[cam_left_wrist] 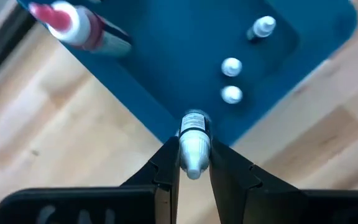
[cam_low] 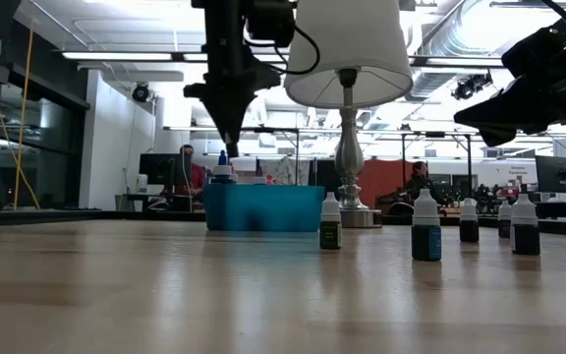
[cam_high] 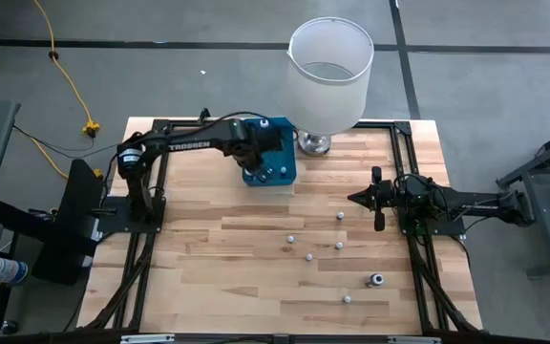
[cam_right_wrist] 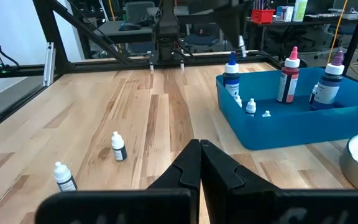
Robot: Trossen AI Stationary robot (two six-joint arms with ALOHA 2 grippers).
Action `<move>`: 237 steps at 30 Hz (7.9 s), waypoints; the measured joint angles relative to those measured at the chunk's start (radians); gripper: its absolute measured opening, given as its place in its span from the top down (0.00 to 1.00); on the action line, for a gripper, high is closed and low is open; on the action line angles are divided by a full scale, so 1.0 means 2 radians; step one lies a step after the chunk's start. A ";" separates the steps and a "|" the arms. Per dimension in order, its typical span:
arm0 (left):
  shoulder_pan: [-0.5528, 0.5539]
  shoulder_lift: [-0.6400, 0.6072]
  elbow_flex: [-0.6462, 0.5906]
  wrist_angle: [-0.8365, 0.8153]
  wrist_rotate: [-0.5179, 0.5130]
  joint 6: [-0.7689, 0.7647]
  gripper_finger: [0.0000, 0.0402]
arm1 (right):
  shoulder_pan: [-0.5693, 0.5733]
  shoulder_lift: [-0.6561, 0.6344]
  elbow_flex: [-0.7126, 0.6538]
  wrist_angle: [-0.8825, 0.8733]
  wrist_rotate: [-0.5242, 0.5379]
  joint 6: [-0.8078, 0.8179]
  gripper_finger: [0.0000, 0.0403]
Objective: Pick & Place food coloring
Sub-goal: Put the small black food coloring bottle into the blue bin, then put the left small black food coloring bottle into the blue bin
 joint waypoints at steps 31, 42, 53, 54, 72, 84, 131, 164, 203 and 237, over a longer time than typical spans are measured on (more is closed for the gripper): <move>0.028 0.097 0.000 0.076 -0.011 0.182 0.85 | 0.000 0.000 0.000 0.000 0.000 0.000 1.00; 0.028 0.107 -0.001 0.084 0.024 0.193 0.85 | 0.000 0.000 0.000 0.000 0.000 0.000 1.00; 0.028 0.107 -0.046 0.112 0.022 0.204 0.85 | 0.000 0.000 0.000 0.000 0.000 0.000 1.00; 0.028 0.107 -0.047 0.111 0.022 0.204 0.85 | 0.000 0.000 0.000 0.000 0.000 0.000 1.00; 0.027 0.107 -0.047 0.114 0.021 0.219 0.84 | 0.000 0.000 0.000 0.000 0.000 0.000 1.00; 0.027 0.107 -0.047 0.117 0.021 0.223 0.54 | 0.000 0.000 0.000 0.000 0.000 0.000 1.00; 0.015 0.054 -0.011 0.099 -0.008 0.359 0.50 | 0.000 0.000 0.000 0.000 0.000 0.000 1.00; -0.158 0.061 -0.012 0.223 0.206 0.409 0.50 | 0.000 0.000 0.000 0.000 0.000 0.000 1.00; -0.207 0.154 0.038 0.220 0.122 0.166 0.50 | 0.000 0.006 0.000 0.001 0.000 0.000 1.00; -0.209 0.175 0.037 0.218 0.119 0.178 0.67 | 0.000 0.006 0.000 0.003 0.000 0.000 1.00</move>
